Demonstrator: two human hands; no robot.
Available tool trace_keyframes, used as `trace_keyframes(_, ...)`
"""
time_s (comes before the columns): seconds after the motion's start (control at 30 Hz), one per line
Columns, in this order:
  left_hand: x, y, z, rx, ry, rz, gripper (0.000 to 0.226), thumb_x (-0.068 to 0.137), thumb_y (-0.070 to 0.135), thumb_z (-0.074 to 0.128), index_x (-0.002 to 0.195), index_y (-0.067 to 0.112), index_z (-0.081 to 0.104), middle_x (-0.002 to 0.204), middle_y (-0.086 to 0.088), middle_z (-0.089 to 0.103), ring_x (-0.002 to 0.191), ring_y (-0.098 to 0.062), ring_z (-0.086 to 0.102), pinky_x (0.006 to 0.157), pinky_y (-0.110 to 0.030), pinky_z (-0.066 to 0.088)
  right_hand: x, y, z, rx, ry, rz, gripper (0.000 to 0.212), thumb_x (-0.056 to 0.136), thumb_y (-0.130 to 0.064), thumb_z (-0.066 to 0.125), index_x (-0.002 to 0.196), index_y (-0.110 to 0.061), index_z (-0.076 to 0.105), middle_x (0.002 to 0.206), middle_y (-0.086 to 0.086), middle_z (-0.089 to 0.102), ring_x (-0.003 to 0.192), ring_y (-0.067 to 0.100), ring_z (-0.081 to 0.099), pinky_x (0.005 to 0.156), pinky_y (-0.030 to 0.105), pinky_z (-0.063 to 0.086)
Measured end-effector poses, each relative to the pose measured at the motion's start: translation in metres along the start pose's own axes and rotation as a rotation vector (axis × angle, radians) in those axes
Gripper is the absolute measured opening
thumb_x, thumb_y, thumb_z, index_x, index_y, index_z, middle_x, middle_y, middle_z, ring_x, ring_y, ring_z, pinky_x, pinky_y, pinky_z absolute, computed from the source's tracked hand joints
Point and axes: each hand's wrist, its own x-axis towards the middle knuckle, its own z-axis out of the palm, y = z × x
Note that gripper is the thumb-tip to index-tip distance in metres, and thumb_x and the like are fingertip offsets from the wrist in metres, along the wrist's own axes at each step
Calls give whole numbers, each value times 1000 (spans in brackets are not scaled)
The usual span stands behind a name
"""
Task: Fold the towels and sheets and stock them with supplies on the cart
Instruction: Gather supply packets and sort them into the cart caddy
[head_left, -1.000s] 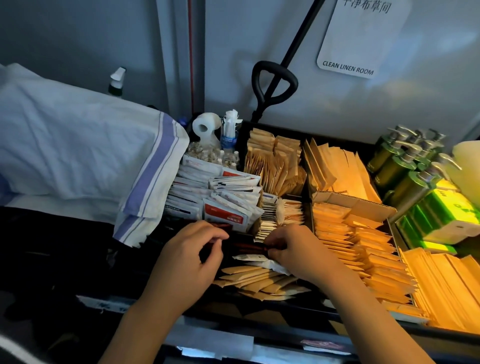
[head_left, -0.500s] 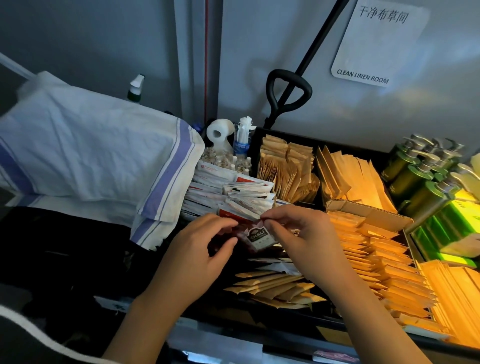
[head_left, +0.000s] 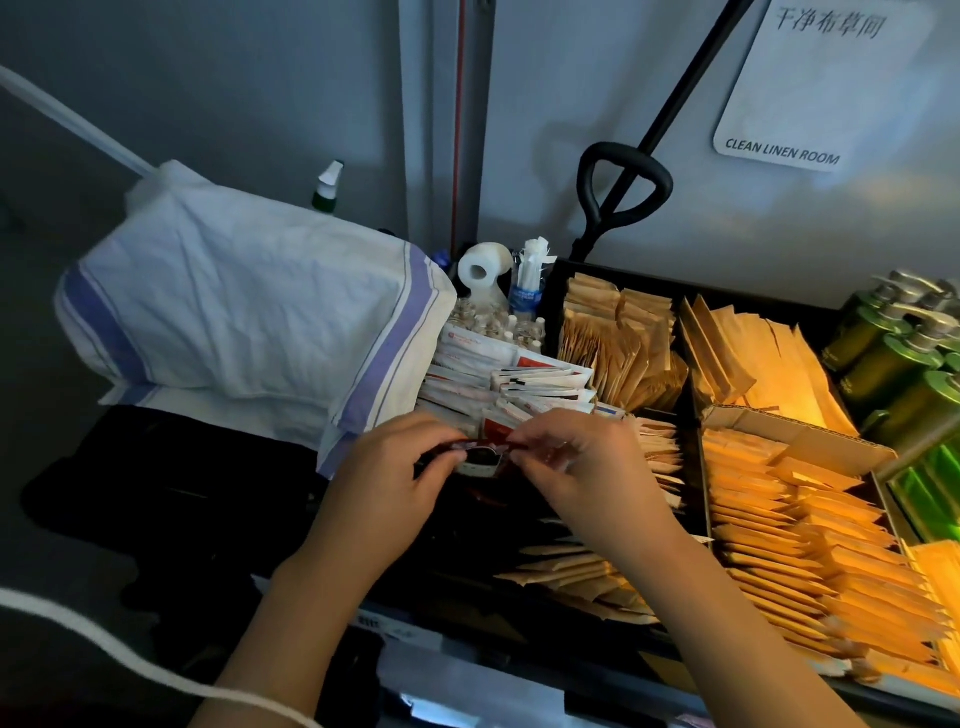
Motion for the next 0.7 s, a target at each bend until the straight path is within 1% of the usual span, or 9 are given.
trace_keyframes(0.1,-9,-5,8,20,-32,-10,11,91,12,76,99,20,77,94,15,69,92,-6,67,81,-38,56,-9,3,7,-40,-15,-15,20,83,-3,80,94,-20,81,84,-20,67,76,-3,63,68,10,48)
trace_keyframes(0.2,-10,-6,12,28,-38,-15,11,90,10,77,96,19,78,92,13,70,89,-7,67,80,-38,56,-14,4,13,-96,9,-67,20,83,-3,80,96,-18,81,89,-12,71,79,2,64,72,22,56)
trace_keyframes(0.27,-9,-5,11,29,-32,-12,11,91,12,76,98,20,78,94,13,70,90,-7,67,81,-37,56,-16,5,12,-88,43,-78,20,83,-4,80,97,-18,80,91,-9,71,80,6,66,72,27,57)
trace_keyframes(0.37,-6,-3,10,40,-48,0,13,94,17,72,104,24,76,97,16,71,93,-5,66,82,-35,56,-18,7,11,-70,62,-65,22,83,-8,79,101,-21,78,91,-13,67,79,6,65,71,25,56)
trace_keyframes(0.43,-2,-3,14,47,-90,-11,14,97,19,69,107,26,75,98,14,73,94,-6,66,81,-38,56,-18,9,13,-87,28,-56,23,85,-10,77,104,-23,78,92,-14,66,80,5,63,71,21,53)
trace_keyframes(0.5,3,-3,18,33,-111,-21,16,98,18,67,110,24,75,100,13,74,94,-7,68,81,-40,56,-16,13,16,-161,-44,-40,13,87,-13,75,98,-20,77,90,-11,66,79,5,60,69,22,48)
trace_keyframes(0.53,5,-4,19,19,-111,-20,17,98,16,67,111,23,76,101,13,75,94,-6,69,81,-39,57,-15,15,18,-207,-71,-39,5,88,-13,74,89,-18,74,86,-9,64,76,8,58,67,25,46)
trace_keyframes(0.6,6,-3,19,-8,-97,3,20,97,14,69,113,23,77,103,15,75,96,-1,69,83,-33,57,-16,17,21,-269,-51,-46,10,90,-12,73,81,-15,69,82,-7,62,74,13,58,65,29,46)
trace_keyframes(0.7,7,-3,19,-46,-43,42,20,96,12,71,113,20,77,105,14,75,99,0,69,88,-25,56,-18,14,20,-282,64,-92,7,90,-9,71,92,-15,73,86,-7,63,78,12,60,68,24,47)
